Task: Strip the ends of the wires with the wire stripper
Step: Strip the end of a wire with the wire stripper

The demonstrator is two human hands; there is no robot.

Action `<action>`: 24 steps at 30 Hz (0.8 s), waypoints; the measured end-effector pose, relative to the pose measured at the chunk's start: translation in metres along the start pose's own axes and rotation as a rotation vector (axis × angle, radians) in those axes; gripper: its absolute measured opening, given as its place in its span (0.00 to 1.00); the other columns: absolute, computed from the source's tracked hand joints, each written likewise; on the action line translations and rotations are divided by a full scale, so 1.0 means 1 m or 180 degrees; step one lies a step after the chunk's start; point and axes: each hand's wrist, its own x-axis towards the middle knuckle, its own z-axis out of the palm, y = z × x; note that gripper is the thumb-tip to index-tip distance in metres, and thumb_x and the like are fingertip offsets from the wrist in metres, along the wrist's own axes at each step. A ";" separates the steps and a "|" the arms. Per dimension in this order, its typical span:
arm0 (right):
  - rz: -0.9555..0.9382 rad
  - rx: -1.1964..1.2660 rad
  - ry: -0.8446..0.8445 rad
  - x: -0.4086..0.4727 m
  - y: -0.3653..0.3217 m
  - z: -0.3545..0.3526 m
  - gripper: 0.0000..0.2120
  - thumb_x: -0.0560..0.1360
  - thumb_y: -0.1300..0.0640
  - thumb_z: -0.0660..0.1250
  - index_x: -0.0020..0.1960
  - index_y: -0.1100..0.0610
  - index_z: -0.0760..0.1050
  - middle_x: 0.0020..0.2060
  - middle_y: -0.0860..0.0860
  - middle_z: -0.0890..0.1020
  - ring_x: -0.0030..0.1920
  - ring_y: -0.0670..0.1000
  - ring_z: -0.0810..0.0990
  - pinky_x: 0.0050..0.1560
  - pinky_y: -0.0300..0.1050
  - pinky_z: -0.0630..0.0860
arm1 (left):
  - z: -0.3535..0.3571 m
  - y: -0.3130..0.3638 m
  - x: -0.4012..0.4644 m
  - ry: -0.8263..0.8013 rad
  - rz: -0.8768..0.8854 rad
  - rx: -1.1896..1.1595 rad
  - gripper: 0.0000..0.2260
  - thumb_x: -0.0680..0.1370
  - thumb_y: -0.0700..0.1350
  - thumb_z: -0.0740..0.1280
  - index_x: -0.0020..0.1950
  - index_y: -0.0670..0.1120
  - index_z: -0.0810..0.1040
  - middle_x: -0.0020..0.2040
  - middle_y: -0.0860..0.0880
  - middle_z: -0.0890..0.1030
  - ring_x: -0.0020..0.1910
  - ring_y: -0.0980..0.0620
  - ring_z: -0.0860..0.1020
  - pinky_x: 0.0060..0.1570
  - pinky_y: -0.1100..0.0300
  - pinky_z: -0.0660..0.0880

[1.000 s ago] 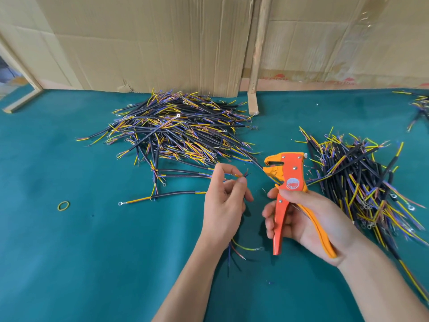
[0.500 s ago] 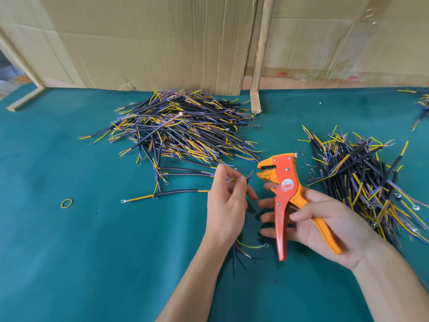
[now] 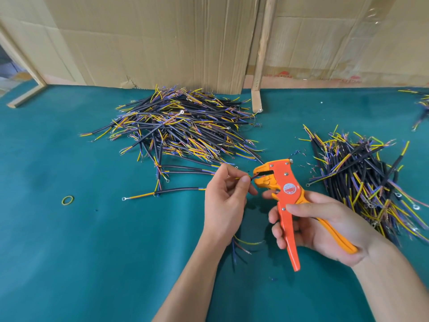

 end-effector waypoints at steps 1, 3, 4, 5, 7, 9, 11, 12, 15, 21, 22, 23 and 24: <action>-0.0013 -0.0006 -0.0014 -0.001 -0.001 0.000 0.28 0.71 0.59 0.78 0.69 0.63 0.76 0.48 0.66 0.80 0.44 0.64 0.81 0.44 0.59 0.80 | 0.000 0.000 0.000 -0.0014 -0.0002 -0.0001 0.05 0.79 0.43 0.66 0.44 0.47 0.73 0.36 0.44 0.83 0.27 0.51 0.65 0.30 0.58 0.63; -0.0006 -0.0024 -0.0031 -0.002 -0.002 0.001 0.27 0.71 0.60 0.78 0.68 0.64 0.76 0.47 0.65 0.79 0.42 0.64 0.81 0.43 0.59 0.80 | 0.000 -0.001 0.000 -0.0023 -0.0009 0.0008 0.05 0.79 0.44 0.66 0.44 0.47 0.73 0.36 0.45 0.83 0.27 0.51 0.65 0.30 0.58 0.63; 0.0005 -0.0043 -0.0028 -0.003 -0.002 0.002 0.26 0.71 0.61 0.77 0.67 0.64 0.76 0.46 0.65 0.79 0.41 0.63 0.81 0.42 0.58 0.80 | 0.000 -0.001 0.000 -0.0021 -0.0010 0.0026 0.05 0.79 0.44 0.66 0.45 0.47 0.73 0.37 0.45 0.83 0.27 0.51 0.65 0.30 0.58 0.63; 0.0014 -0.0065 -0.0012 -0.003 -0.002 0.003 0.26 0.71 0.61 0.77 0.67 0.64 0.77 0.45 0.65 0.79 0.40 0.63 0.80 0.41 0.58 0.80 | 0.000 0.000 0.000 -0.0022 -0.0005 0.0047 0.05 0.79 0.44 0.66 0.45 0.47 0.73 0.36 0.46 0.83 0.27 0.51 0.66 0.31 0.58 0.63; 0.0024 -0.0095 0.0058 -0.003 -0.002 0.004 0.26 0.69 0.61 0.77 0.65 0.65 0.78 0.43 0.64 0.78 0.38 0.62 0.79 0.39 0.56 0.80 | 0.000 0.000 0.000 -0.0041 0.0007 0.0061 0.05 0.80 0.43 0.65 0.44 0.48 0.73 0.36 0.46 0.83 0.26 0.54 0.67 0.31 0.59 0.63; 0.0014 -0.0105 0.0123 -0.002 -0.001 0.005 0.27 0.68 0.60 0.79 0.64 0.65 0.78 0.41 0.63 0.77 0.36 0.61 0.78 0.36 0.55 0.78 | 0.000 0.000 0.000 -0.0053 0.0007 0.0067 0.05 0.80 0.43 0.65 0.44 0.47 0.73 0.36 0.46 0.83 0.26 0.54 0.67 0.31 0.58 0.63; 0.0001 -0.0099 0.0149 -0.002 0.000 0.006 0.27 0.68 0.59 0.80 0.64 0.65 0.78 0.40 0.62 0.76 0.34 0.59 0.77 0.34 0.54 0.77 | 0.000 0.001 -0.001 -0.0052 0.0007 0.0073 0.05 0.80 0.43 0.65 0.45 0.47 0.73 0.36 0.47 0.83 0.27 0.52 0.65 0.30 0.57 0.62; -0.0014 -0.0095 0.0157 -0.001 0.000 0.006 0.26 0.68 0.58 0.79 0.64 0.65 0.78 0.40 0.61 0.76 0.34 0.59 0.77 0.34 0.54 0.77 | 0.000 0.001 -0.001 -0.0052 0.0011 0.0075 0.04 0.80 0.43 0.65 0.45 0.46 0.73 0.36 0.47 0.83 0.27 0.51 0.65 0.30 0.56 0.62; -0.0095 -0.0083 0.0155 -0.001 0.000 0.005 0.25 0.70 0.58 0.77 0.65 0.64 0.78 0.39 0.60 0.76 0.33 0.58 0.77 0.34 0.53 0.77 | -0.001 0.001 -0.001 -0.0032 0.0012 0.0068 0.04 0.80 0.43 0.66 0.46 0.46 0.73 0.36 0.48 0.83 0.28 0.50 0.65 0.30 0.55 0.63; -0.0108 -0.0070 0.0066 -0.003 -0.001 0.000 0.30 0.69 0.56 0.81 0.67 0.65 0.76 0.40 0.61 0.77 0.35 0.59 0.77 0.35 0.54 0.77 | -0.001 -0.001 0.000 -0.0053 0.0020 0.0108 0.04 0.80 0.43 0.65 0.45 0.48 0.73 0.36 0.49 0.83 0.28 0.51 0.66 0.30 0.56 0.63; -0.0092 -0.0077 0.0040 -0.003 0.000 -0.001 0.30 0.69 0.56 0.81 0.67 0.65 0.76 0.40 0.61 0.77 0.35 0.59 0.77 0.36 0.55 0.77 | -0.001 -0.001 0.000 -0.0055 0.0023 0.0108 0.04 0.80 0.43 0.65 0.45 0.48 0.73 0.36 0.49 0.83 0.28 0.51 0.66 0.30 0.56 0.64; -0.0075 -0.0083 0.0020 -0.002 0.000 -0.001 0.30 0.69 0.56 0.81 0.67 0.65 0.76 0.41 0.61 0.77 0.35 0.59 0.77 0.36 0.55 0.77 | -0.001 -0.001 0.000 -0.0057 0.0028 0.0109 0.04 0.80 0.43 0.65 0.45 0.48 0.73 0.36 0.48 0.83 0.28 0.51 0.67 0.30 0.56 0.64; -0.0062 -0.0091 0.0008 -0.002 -0.001 -0.001 0.30 0.69 0.57 0.81 0.67 0.65 0.76 0.41 0.61 0.77 0.35 0.59 0.78 0.37 0.55 0.77 | -0.001 -0.001 0.000 -0.0058 0.0033 0.0113 0.04 0.80 0.43 0.66 0.45 0.48 0.73 0.36 0.48 0.83 0.28 0.51 0.67 0.30 0.56 0.64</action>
